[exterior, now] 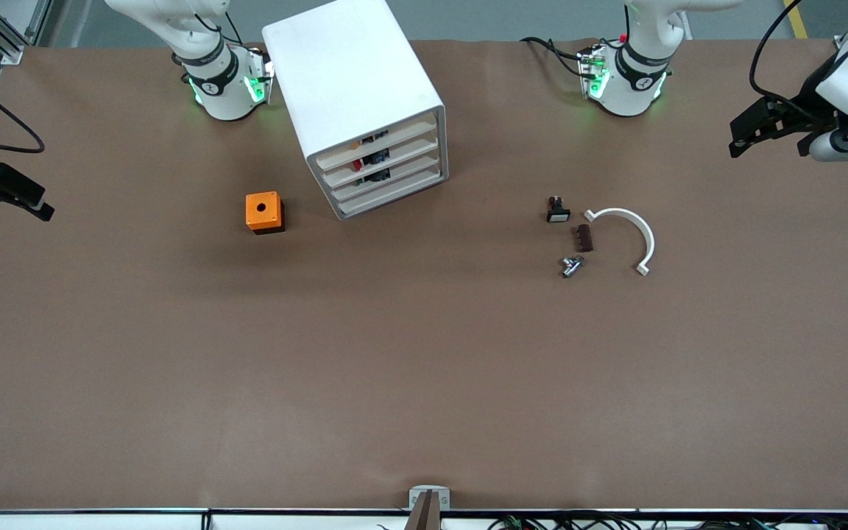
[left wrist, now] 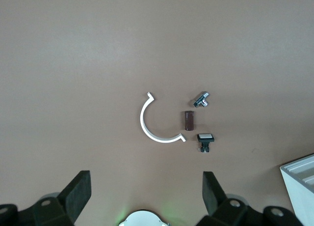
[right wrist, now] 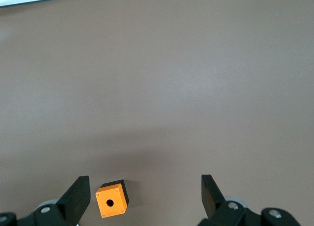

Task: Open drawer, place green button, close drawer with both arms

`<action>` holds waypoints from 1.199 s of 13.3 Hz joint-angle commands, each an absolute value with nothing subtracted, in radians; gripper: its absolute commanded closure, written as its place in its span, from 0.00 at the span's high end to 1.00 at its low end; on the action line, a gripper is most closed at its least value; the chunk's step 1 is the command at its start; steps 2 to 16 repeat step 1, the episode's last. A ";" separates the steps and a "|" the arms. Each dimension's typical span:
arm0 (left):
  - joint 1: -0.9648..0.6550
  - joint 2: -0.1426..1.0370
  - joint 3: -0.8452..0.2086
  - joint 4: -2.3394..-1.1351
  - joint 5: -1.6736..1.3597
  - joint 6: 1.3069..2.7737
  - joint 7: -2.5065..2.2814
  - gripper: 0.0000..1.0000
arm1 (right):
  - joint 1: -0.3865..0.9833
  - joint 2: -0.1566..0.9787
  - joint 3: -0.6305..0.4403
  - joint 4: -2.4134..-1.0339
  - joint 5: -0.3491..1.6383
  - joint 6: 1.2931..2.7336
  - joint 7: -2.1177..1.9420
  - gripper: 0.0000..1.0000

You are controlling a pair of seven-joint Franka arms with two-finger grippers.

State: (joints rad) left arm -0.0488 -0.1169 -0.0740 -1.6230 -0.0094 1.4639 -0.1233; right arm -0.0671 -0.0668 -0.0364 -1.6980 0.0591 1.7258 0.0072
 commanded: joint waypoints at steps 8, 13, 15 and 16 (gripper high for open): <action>-0.040 -0.107 -0.074 -1.595 0.009 1.466 -0.120 1.00 | -0.086 -0.084 -0.028 -1.712 0.077 1.726 -0.011 1.00; -0.040 -0.107 -0.074 -1.595 0.009 1.466 -0.120 1.00 | -0.086 -0.084 -0.028 -1.712 0.077 1.726 -0.011 1.00; -0.040 -0.107 -0.074 -1.595 0.009 1.466 -0.120 1.00 | -0.086 -0.084 -0.028 -1.712 0.077 1.726 -0.011 1.00; -0.040 -0.107 -0.074 -1.595 0.009 1.466 -0.120 1.00 | -0.086 -0.084 -0.028 -1.712 0.077 1.726 -0.011 1.00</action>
